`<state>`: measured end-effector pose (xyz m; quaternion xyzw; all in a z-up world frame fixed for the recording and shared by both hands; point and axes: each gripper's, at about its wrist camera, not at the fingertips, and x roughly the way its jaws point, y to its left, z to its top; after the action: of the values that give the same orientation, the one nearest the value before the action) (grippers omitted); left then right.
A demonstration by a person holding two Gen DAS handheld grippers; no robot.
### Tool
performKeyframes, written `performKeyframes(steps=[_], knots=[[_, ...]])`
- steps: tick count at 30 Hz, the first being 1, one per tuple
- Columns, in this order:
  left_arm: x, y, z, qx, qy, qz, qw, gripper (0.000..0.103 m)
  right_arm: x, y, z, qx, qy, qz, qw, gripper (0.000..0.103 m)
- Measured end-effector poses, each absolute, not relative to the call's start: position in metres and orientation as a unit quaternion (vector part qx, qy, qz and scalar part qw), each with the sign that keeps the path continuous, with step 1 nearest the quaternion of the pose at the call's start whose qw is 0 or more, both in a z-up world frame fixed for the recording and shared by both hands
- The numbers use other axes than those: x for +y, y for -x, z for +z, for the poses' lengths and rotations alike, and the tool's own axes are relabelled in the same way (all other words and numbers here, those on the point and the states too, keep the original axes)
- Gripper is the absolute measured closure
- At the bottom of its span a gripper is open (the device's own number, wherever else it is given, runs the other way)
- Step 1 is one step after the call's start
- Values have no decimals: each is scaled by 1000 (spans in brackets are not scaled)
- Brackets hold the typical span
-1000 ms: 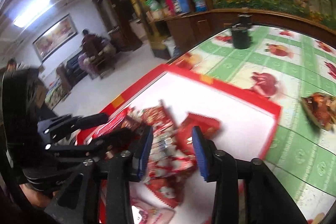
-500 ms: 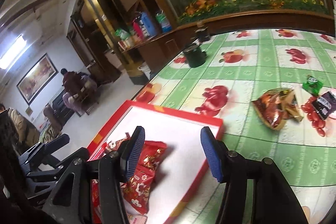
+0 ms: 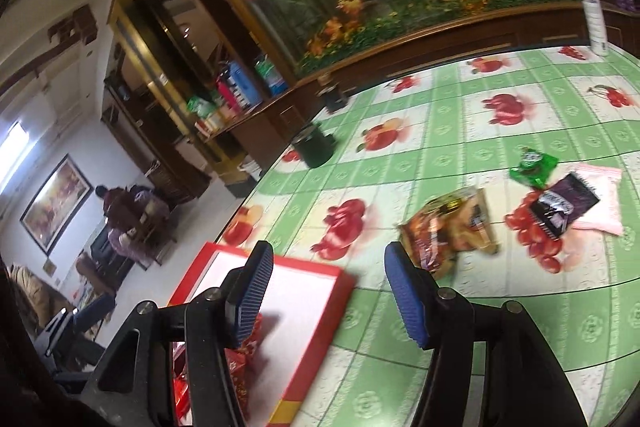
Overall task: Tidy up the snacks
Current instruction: 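Move the left tool to the brown snack bag while the right tool reaches the pink packet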
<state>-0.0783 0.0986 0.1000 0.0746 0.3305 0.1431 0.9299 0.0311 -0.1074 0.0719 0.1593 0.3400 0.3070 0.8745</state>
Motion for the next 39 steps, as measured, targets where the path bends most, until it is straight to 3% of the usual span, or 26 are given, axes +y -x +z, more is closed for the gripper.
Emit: performKeyframes(steps=[22,39], knots=[[73,49,95,343,-99,117,927,20,-166,-65,66,345,-207,246,882,42],[29,-91,72,403,-102,45,908,20,-282,-140,31,381,-318,147,856,42]])
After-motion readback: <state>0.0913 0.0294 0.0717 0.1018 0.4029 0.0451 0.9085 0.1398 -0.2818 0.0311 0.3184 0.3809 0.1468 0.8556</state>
